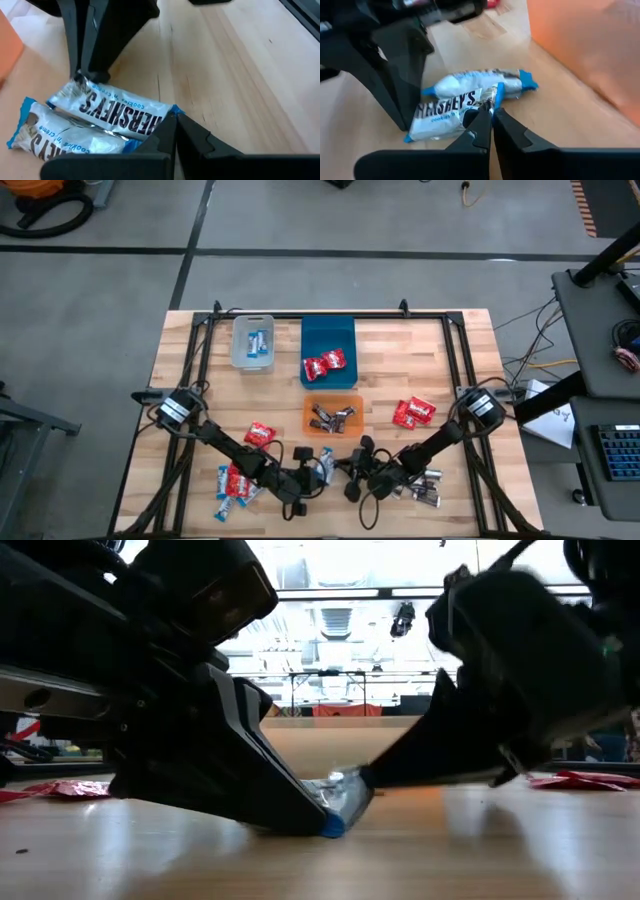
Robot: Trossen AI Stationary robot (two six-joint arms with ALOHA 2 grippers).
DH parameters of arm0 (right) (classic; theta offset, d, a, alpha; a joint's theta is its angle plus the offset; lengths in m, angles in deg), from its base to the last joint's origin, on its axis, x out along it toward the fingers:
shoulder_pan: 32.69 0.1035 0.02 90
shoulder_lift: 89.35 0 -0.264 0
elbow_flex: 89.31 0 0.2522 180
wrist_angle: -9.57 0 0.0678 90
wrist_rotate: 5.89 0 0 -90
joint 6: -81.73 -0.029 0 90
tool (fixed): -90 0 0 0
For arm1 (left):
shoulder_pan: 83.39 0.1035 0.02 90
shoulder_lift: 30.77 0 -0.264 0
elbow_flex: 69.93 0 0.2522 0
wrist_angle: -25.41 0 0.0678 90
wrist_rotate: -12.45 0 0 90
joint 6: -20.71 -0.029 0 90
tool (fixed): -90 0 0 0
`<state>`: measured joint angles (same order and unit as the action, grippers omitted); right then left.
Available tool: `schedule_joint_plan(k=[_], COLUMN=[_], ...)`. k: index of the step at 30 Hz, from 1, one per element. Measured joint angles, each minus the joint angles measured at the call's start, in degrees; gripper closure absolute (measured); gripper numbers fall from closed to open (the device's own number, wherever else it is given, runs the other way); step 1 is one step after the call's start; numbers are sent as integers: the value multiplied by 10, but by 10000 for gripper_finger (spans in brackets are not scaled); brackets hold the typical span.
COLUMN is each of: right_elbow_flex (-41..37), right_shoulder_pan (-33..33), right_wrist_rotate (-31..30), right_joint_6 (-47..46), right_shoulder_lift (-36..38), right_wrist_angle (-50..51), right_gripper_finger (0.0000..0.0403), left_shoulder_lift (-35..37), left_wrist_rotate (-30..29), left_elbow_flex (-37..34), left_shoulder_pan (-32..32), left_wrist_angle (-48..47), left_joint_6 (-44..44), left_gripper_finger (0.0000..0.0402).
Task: Sort candy
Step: Put the blue chocolate bar into the gray bin
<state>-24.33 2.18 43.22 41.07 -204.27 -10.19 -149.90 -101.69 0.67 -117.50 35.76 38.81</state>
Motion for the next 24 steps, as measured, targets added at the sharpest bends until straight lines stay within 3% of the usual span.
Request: schedule_joint_plan(k=[17, 24], right_elbow_flex=[15, 47], right_shoulder_pan=[24, 36], right_wrist_rotate=[-42, -65], right_joint_6=[186, 247], right_shoulder_lift=[34, 34], right_wrist_angle=[30, 94], right_gripper_finger=[395, 395], left_shoulder_lift=[80, 105], left_wrist_rotate=[-25, -17], left_elbow_flex=[-1, -11], left_shoulder_pan=[-2, -3], left_wrist_angle=[-102, -58], left_joint_6=[-20, -52], left_gripper_finger=[401, 401])
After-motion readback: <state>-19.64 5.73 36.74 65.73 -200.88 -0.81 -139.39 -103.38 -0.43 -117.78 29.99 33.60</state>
